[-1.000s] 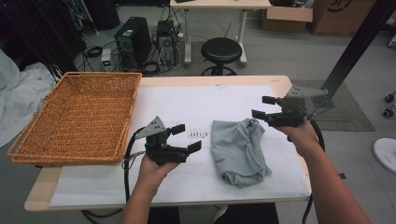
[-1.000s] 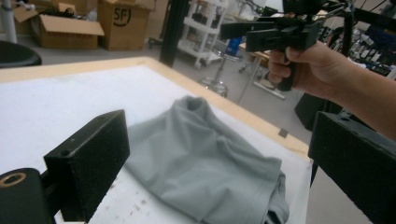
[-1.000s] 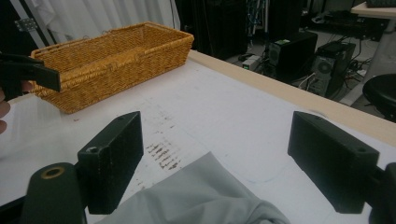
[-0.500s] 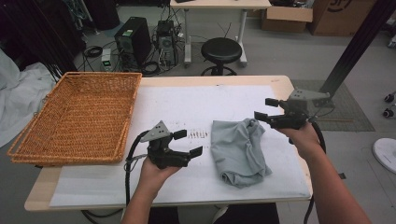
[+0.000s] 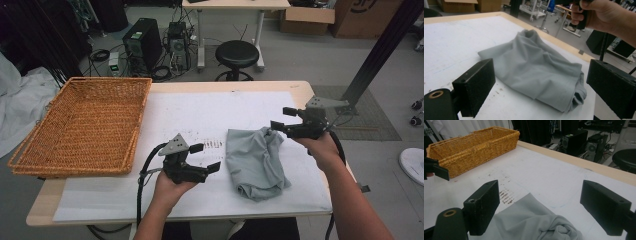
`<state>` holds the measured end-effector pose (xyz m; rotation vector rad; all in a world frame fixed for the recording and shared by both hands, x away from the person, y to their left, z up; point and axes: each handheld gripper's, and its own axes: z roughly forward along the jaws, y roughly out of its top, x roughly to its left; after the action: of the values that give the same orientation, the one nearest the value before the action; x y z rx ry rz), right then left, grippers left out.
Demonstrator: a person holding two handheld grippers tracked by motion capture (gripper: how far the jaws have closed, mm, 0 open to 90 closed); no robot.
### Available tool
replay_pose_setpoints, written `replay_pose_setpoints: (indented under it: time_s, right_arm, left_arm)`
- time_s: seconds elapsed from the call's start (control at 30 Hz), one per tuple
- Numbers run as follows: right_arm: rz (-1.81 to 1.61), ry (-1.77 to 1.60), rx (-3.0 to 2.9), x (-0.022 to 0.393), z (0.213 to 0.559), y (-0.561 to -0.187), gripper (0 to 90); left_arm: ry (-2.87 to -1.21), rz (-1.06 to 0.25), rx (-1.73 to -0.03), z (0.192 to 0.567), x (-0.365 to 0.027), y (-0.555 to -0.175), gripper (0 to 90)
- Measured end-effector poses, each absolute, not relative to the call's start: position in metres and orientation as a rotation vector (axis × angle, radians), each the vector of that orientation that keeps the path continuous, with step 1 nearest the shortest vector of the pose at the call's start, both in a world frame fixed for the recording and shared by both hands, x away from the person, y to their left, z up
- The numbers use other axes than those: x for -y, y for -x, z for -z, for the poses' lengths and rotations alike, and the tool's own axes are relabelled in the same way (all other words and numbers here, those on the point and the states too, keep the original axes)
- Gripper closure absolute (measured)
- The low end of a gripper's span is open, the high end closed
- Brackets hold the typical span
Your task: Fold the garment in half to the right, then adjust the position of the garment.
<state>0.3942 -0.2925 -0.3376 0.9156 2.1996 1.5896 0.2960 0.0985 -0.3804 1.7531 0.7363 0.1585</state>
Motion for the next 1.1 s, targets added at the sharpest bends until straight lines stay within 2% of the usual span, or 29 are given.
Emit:
replay_pose_setpoints:
  time_s: [0.2, 0.6, 0.83, 1.1]
  right_arm:
    - [-1.616, -0.916, -2.175, 0.297, 0.336, -0.391, 14.7]
    - [-1.741, -0.862, -2.110, 0.314, 0.333, -0.368, 14.2]
    - [-1.774, -0.873, -2.070, 0.328, 0.339, -0.353, 13.9]
    - [-1.802, -0.878, -2.035, 0.333, 0.340, -0.345, 13.8]
  left_arm:
    - [-1.738, -0.190, -0.756, 0.377, -0.107, -0.297, 8.9]
    - [-1.699, -0.316, -0.819, 0.344, -0.159, -0.304, 8.9]
    - [-1.682, -0.325, -0.836, 0.338, -0.181, -0.308, 8.8]
    - [-1.667, -0.323, -0.836, 0.336, -0.188, -0.305, 8.9]
